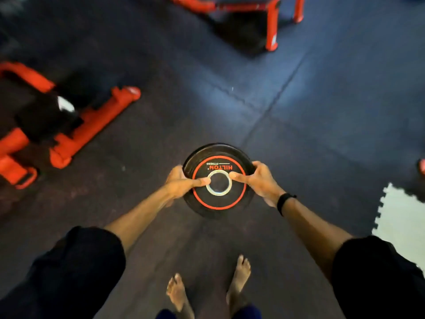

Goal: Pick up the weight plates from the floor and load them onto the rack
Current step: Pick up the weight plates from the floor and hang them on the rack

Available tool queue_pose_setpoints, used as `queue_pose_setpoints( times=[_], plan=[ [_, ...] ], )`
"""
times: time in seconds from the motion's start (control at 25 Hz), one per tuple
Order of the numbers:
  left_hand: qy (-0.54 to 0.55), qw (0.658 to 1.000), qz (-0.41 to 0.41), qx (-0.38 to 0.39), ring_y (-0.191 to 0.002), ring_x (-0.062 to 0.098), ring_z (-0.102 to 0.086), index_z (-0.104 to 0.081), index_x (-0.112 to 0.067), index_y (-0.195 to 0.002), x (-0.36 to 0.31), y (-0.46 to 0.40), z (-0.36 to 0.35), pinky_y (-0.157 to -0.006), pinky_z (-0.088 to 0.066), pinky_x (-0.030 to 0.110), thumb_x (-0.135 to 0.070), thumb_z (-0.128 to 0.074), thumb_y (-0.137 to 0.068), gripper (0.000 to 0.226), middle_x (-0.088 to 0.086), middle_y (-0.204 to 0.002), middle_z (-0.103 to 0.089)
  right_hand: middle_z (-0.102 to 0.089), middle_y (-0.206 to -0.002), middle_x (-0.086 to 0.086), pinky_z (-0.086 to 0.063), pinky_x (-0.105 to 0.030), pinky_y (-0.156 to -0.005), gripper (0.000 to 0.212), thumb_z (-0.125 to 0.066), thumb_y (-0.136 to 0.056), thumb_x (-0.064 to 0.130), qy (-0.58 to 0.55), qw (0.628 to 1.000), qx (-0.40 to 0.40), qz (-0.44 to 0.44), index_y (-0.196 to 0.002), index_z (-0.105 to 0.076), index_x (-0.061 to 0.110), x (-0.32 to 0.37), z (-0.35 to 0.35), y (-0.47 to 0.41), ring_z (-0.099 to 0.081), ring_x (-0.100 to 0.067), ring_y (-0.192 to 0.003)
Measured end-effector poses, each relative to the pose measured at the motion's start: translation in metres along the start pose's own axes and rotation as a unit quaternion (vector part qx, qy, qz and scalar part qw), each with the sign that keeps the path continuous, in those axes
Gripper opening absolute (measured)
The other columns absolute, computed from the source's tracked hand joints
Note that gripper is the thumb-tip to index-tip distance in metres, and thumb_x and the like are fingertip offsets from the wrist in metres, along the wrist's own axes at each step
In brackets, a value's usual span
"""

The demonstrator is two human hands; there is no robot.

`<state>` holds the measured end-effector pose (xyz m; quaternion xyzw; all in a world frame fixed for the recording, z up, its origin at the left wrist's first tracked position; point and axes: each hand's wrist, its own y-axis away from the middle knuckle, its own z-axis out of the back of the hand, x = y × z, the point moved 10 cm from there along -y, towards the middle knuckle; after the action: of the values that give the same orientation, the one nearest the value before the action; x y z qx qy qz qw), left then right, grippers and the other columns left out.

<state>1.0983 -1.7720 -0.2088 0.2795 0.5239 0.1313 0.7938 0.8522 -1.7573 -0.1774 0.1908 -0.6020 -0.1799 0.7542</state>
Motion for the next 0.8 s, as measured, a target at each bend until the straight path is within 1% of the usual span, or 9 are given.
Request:
queue_pose_setpoints(
  times=[0.08,0.2,0.32,0.4,0.48,0.56,0.6,0.64,0.8],
  plan=[
    [-0.018,0.995,-0.094,-0.019,-0.098,0.012,-0.071,-0.064,-0.019,-0.112,-0.112,0.025,0.028,-0.091,-0.058,0.040,-0.066,-0.092,-0.029,0.099,-0.004,-0.106,-0.074,-0.073,-0.107,-0.006,-0.058,-0.027,-0.080,0.062,-0.090,-0.066,0.027,-0.004,0.995,-0.049,0.087,-0.114,-0.060,0.004,0.095,0.042,0.024,-0.070,-0.012,-0.091],
    [-0.013,0.977,-0.208,-0.037,-0.100,0.013,-0.068,-0.058,-0.020,-0.107,-0.257,0.080,0.058,-0.090,-0.057,0.039,-0.060,-0.091,-0.033,0.090,-0.002,-0.109,-0.071,-0.071,-0.107,-0.003,-0.059,-0.031,-0.082,0.072,-0.091,-0.060,0.042,0.013,0.975,-0.100,0.199,-0.115,-0.059,0.008,0.222,0.095,0.073,-0.069,-0.013,-0.095],
    [-0.019,0.940,-0.336,-0.047,-0.097,0.011,-0.068,-0.059,-0.024,-0.101,-0.378,0.151,0.069,-0.089,-0.056,0.036,-0.048,-0.095,-0.047,0.069,-0.004,-0.106,-0.070,-0.067,-0.111,-0.004,-0.058,-0.033,-0.083,0.065,-0.089,-0.067,0.036,0.021,0.944,-0.141,0.299,-0.114,-0.054,0.010,0.324,0.150,0.145,-0.067,-0.015,-0.099],
    [-0.003,0.915,-0.403,-0.031,-0.098,0.013,-0.071,-0.064,-0.025,-0.102,-0.428,0.181,0.068,-0.091,-0.057,0.038,-0.035,-0.096,-0.056,0.056,-0.003,-0.105,-0.074,-0.065,-0.112,-0.005,-0.057,-0.031,-0.081,0.061,-0.087,-0.070,0.033,0.042,0.926,-0.157,0.340,-0.114,-0.051,0.010,0.369,0.171,0.181,-0.066,-0.015,-0.098],
    [-0.010,0.890,-0.455,-0.026,-0.099,0.017,-0.072,-0.068,-0.023,-0.103,-0.482,0.215,0.058,-0.091,-0.058,0.042,-0.039,-0.097,-0.053,0.060,-0.001,-0.104,-0.076,-0.065,-0.113,-0.005,-0.057,-0.029,-0.079,0.060,-0.085,-0.072,0.033,0.063,0.904,-0.193,0.376,-0.116,-0.051,0.010,0.406,0.206,0.231,-0.066,-0.014,-0.098],
    [0.001,0.873,-0.486,-0.028,-0.099,0.017,-0.072,-0.065,-0.018,-0.109,-0.524,0.238,0.048,-0.089,-0.058,0.044,-0.058,-0.096,-0.038,0.087,-0.001,-0.106,-0.075,-0.065,-0.111,-0.001,-0.057,-0.026,-0.078,0.059,-0.084,-0.074,0.031,0.072,0.882,-0.228,0.406,-0.117,-0.051,0.010,0.433,0.234,0.280,-0.065,-0.011,-0.097],
    [0.011,0.865,-0.501,-0.018,-0.099,0.017,-0.072,-0.064,-0.016,-0.112,-0.543,0.252,0.038,-0.088,-0.059,0.044,-0.063,-0.095,-0.034,0.096,0.000,-0.107,-0.075,-0.064,-0.108,0.002,-0.056,-0.023,-0.076,0.057,-0.083,-0.075,0.030,0.080,0.873,-0.245,0.413,-0.117,-0.050,0.010,0.441,0.249,0.303,-0.064,-0.009,-0.095],
    [0.017,0.856,-0.516,-0.001,-0.099,0.017,-0.072,-0.063,-0.015,-0.114,-0.559,0.259,0.025,-0.087,-0.059,0.043,-0.063,-0.095,-0.033,0.099,0.000,-0.108,-0.075,-0.062,-0.108,0.002,-0.056,-0.023,-0.077,0.058,-0.083,-0.075,0.030,0.088,0.866,-0.266,0.414,-0.118,-0.050,0.009,0.444,0.261,0.325,-0.063,-0.009,-0.096],
    [0.021,0.830,-0.548,0.102,-0.098,0.018,-0.072,-0.062,-0.015,-0.113,-0.594,0.291,-0.047,-0.085,-0.060,0.043,-0.062,-0.095,-0.036,0.097,0.001,-0.107,-0.074,-0.066,-0.120,-0.003,-0.057,-0.037,-0.090,0.078,-0.088,-0.063,0.046,0.108,0.839,-0.349,0.404,-0.124,-0.053,0.011,0.429,0.306,0.403,-0.066,-0.016,-0.108]
  ],
)
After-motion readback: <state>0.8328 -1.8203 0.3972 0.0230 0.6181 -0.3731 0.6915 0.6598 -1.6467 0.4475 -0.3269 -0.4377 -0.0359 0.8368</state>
